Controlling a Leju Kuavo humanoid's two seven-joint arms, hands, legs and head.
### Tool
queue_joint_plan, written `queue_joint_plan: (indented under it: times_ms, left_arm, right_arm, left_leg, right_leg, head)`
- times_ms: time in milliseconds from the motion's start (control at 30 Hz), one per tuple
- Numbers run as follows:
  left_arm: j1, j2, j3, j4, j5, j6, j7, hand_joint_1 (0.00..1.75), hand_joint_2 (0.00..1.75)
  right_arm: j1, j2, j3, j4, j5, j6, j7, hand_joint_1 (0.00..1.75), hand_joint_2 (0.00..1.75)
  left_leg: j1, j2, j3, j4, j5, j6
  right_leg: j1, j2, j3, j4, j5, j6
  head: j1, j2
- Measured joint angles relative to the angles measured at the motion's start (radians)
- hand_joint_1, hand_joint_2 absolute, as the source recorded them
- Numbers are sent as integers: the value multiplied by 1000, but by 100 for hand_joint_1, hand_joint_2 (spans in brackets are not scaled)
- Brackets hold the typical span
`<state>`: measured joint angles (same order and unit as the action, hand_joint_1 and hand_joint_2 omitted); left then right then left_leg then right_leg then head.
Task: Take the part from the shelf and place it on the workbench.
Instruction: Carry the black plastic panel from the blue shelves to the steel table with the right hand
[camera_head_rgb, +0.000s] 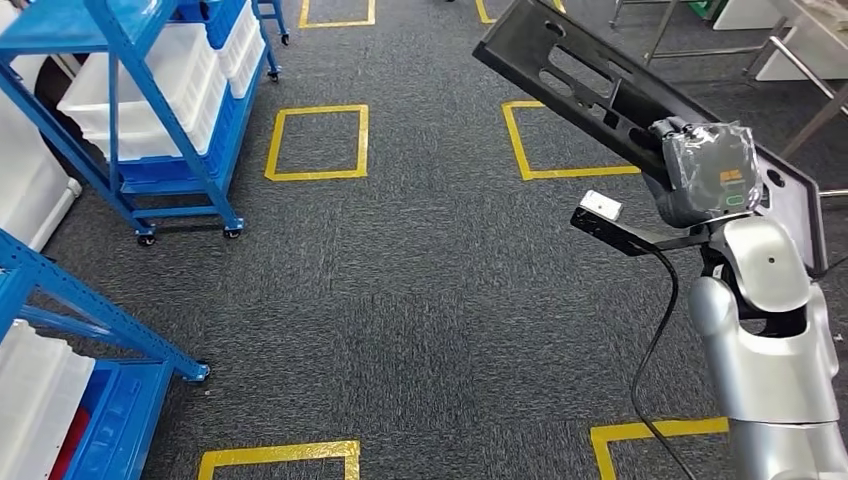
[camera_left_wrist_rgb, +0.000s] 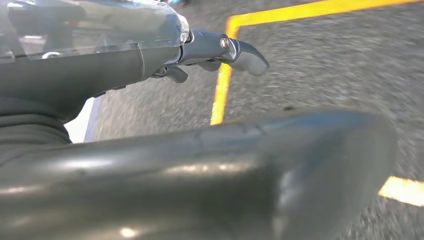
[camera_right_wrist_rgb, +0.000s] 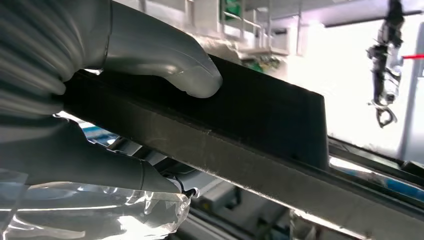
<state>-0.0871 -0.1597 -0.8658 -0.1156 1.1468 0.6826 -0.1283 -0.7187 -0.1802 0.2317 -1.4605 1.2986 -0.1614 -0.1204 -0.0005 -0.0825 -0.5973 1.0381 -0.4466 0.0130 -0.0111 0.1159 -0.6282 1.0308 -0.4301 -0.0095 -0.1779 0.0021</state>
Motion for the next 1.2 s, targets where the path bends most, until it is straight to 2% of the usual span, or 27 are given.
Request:
queue_joint_plan:
  times_ms: [33, 67, 100, 167, 200, 233, 267, 300, 333, 367, 400, 467, 500, 533, 600, 667, 733, 767, 800, 833, 867, 900, 967, 1033, 1100, 1133, 1200]
  left_arm:
    - [-1, -2, -8, 0, -10, 0, 8, 0, 0]
    - [-3, -5, -16, 0, -20, 0, 18, 0, 0]
    - [-6, -8, -26, 0, -32, 0, 30, 0, 0]
    - [-10, -15, -46, 0, -50, 1, 51, 0, 0]
    - [-12, -17, -55, 0, -58, 1, 59, 0, 0]
    - [-13, -18, -63, 0, -64, 1, 66, 0, 0]
    - [-14, -18, -70, 0, -71, 0, 74, 0, 0]
    - [-15, -19, -78, 0, -80, -2, 84, 0, 0]
    - [-17, -20, -86, 0, -87, -3, 93, 0, 0]
    - [-19, -22, -95, 0, -94, -6, 101, 0, 0]
    - [-20, -23, -103, 0, -100, -8, 106, 0, 0]
    - [-23, -25, -117, 0, -105, -12, 105, 0, 0]
    - [-23, -26, -122, 0, -104, -14, 99, 0, 0]
    - [-24, -26, -125, 0, -102, -17, 91, 0, 0]
    - [-24, -25, -128, 0, -92, -27, 64, 0, 0]
    - [-18, -14, -120, 0, -34, -58, -38, 0, 0]
    - [0, 10, -83, 0, 42, -121, -188, 0, 0]
    - [12, 25, -59, 0, 64, -163, -243, 0, 0]
    - [21, 38, -38, 0, 73, -206, -273, 0, 0]
    - [29, 50, -23, 0, 76, -245, -288, 0, 0]
    - [35, 61, -12, 0, 78, -274, -293, 0, 0]
    - [39, 70, -5, 0, 78, -293, -295, 0, 0]
    - [47, 86, 6, 0, 77, -314, -296, 0, 0]
    - [49, 96, 11, 0, 75, -328, -298, 0, 0]
    - [47, 100, 12, 0, 73, -341, -301, 0, 0]
    - [45, 101, 12, 0, 73, -347, -304, 0, 0]
    - [45, 103, 12, 0, 73, -357, -308, 0, 0]
  right_arm:
    - [2, -25, 5, -8, -21, -12, -17, 175, 175]
    - [6, -52, 8, -16, -37, -27, -30, 175, 175]
    - [14, -82, 11, -26, -49, -46, -42, 175, 175]
    - [24, -136, 14, -43, -60, -78, -54, 175, 175]
    - [27, -158, 15, -51, -62, -87, -55, 175, 175]
    - [31, -178, 16, -57, -63, -91, -54, 175, 175]
    - [38, -197, 17, -63, -65, -93, -49, 175, 175]
    - [47, -218, 18, -68, -67, -93, -43, 175, 175]
    - [55, -241, 18, -72, -71, -92, -37, 175, 175]
    - [63, -267, 16, -77, -76, -92, -32, 175, 175]
    - [69, -293, 14, -83, -84, -91, -28, 175, 175]
    - [76, -345, 4, -97, -104, -83, -20, 175, 175]
    - [81, -369, -1, -104, -116, -75, -14, 175, 175]
    - [90, -395, -8, -111, -130, -66, -7, 175, 175]
    - [118, -448, -26, -126, -158, -45, 4, 175, 175]
    - [129, -487, -46, -139, -174, -18, 0, 175, 175]
    - [120, -497, -47, -143, -172, 9, 5, 175, 175]
    - [124, -501, -44, -143, -171, 15, 15, 175, 175]
    - [141, -509, -45, -145, -173, 16, 27, 175, 175]
    - [167, -523, -53, -149, -180, 14, 36, 175, 175]
    - [198, -540, -66, -155, -188, 11, 41, 175, 175]
    - [231, -555, -84, -165, -197, 9, 43, 175, 175]
    - [292, -579, -132, -189, -210, 7, 44, 175, 175]
    - [351, -593, -181, -215, -215, 10, 43, 175, 175]
    - [410, -604, -228, -241, -214, 14, 42, 175, 175]
    - [438, -609, -252, -254, -213, 16, 40, 175, 175]
    - [476, -616, -293, -275, -211, 21, 38, 175, 175]
  left_leg:
    - [0, -3, 5, -10, -1, 1]
    - [0, 6, 6, -15, 0, 4]
    - [0, 17, 7, -20, 3, 10]
    - [0, 40, 11, -32, 9, 23]
    - [0, 54, 12, -35, 11, 28]
    - [-2, 68, 12, -36, 10, 31]
    - [-3, 82, 12, -35, 8, 33]
    - [-4, 97, 12, -35, 7, 34]
    - [-4, 110, 12, -34, 5, 34]
    - [-4, 122, 13, -32, 2, 34]
    - [-5, 133, 14, -30, -1, 33]
    - [-11, 153, 17, -24, -9, 27]
    - [-15, 163, 19, -23, -13, 23]
    - [-18, 174, 21, -22, -16, 19]
    - [-19, 188, 24, -20, -24, 11]
    - [-15, 155, 13, 18, -54, 1]
    - [-8, 106, -35, 135, -116, -7]
    - [-6, 96, -67, 205, -145, -9]
    - [-5, 93, -92, 256, -159, -10]
    - [-5, 92, -102, 271, -153, -9]
    - [-5, 89, -94, 245, -128, -7]
    - [-5, 80, -69, 184, -90, -4]
    - [-2, 32, -9, 49, -34, 5]
    - [-2, 4, 21, -9, -22, 11]
    - [-3, 26, 28, -20, -17, 18]
    - [-3, 39, 32, -29, -13, 25]
    - [-1, 67, 38, -47, -3, 35]
  right_leg:
    - [-2, 10, -3, -1, 2, 7]
    - [-4, 20, -5, -3, 4, 15]
    - [-4, 15, -7, -1, 2, 22]
    - [1, -34, -29, 41, -29, 33]
    - [2, -69, -53, 92, -59, 36]
    - [2, -91, -85, 159, -92, 40]
    - [0, -101, -116, 224, -118, 43]
    - [-1, -106, -137, 267, -129, 46]
    - [-3, -110, -139, 274, -121, 48]
    - [-3, -117, -119, 236, -95, 49]
    - [-2, -135, -82, 169, -61, 49]
    - [9, -195, -12, 36, -16, 40]
    - [15, -214, 5, 2, -8, 33]
    - [19, -218, 9, -9, -9, 26]
    - [15, -191, 9, -12, -6, 17]
    - [7, -167, 10, -17, -1, 6]
    - [3, -132, 10, -18, 2, -3]
    - [4, -113, 11, -18, 2, -5]
    - [4, -94, 12, -17, 2, -5]
    - [5, -79, 13, -16, 1, -4]
    - [5, -65, 14, -15, 0, -3]
    - [5, -51, 15, -13, -1, -2]
    - [3, -26, 12, -9, -3, 4]
    - [-2, -3, 7, -7, -2, 15]
    - [-9, 20, 3, -10, 2, 30]
    - [-10, 13, 0, -5, -2, 37]
    - [-7, -38, -27, 51, -42, 45]
  head:
    - [0, 0]
    - [0, 0]
    - [0, 0]
    - [1, 0]
    - [1, 0]
    - [1, 0]
    - [1, 0]
    - [1, 0]
    - [1, 0]
    - [1, 0]
    - [1, 0]
    - [1, 0]
    - [1, 0]
    - [1, 0]
    - [1, 0]
    - [1, 0]
    - [0, 0]
    - [0, 0]
    - [0, 0]
    - [0, 0]
    - [0, 0]
    - [0, 0]
    - [0, 0]
    - [0, 0]
    - [0, 0]
    - [1, 0]
    - [1, 0]
